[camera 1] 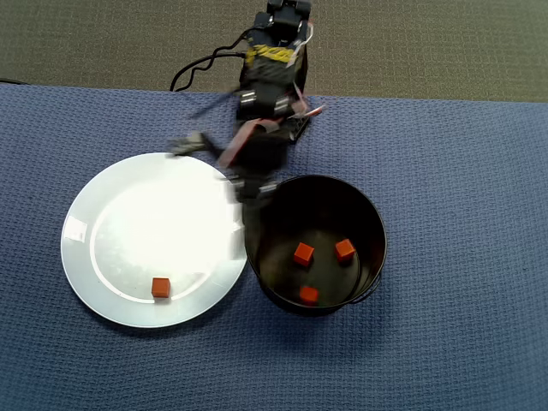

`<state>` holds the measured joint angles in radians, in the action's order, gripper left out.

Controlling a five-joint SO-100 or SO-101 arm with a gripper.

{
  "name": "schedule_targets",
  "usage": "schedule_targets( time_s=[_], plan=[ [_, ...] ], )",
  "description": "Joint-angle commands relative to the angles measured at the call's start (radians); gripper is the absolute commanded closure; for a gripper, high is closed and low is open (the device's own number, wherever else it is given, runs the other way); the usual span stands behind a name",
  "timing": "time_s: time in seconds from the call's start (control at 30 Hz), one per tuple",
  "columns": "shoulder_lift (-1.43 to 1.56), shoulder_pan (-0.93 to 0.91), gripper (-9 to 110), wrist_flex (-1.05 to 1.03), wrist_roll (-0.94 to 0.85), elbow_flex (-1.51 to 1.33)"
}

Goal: Pick up the red cubes from the white plate and place them in the black recipient

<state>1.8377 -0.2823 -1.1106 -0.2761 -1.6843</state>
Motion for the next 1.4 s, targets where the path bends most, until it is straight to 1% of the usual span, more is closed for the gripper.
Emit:
schedule_targets(
  time_s=[0.0, 0.13, 0.23, 0.47, 0.7, 1.03, 1.37],
  plan=[
    [-0.235, -0.172, 69, 0.041, -0.066, 0.235],
    [-0.492, -0.201, 70, -0.164, -0.078, 0.546],
    [-0.598, -0.198, 73, -0.166, -0.095, 0.627],
    [-0.77, -0.187, 75, -0.166, -0.149, 0.739],
    [-0.931, -0.181, 77, -0.265, -0.196, 0.919],
    [-1.065, -0.212, 79, -0.288, -0.215, 1.062],
    [-1.104, -0.233, 82, -0.247, -0.241, 1.069]
  ],
)
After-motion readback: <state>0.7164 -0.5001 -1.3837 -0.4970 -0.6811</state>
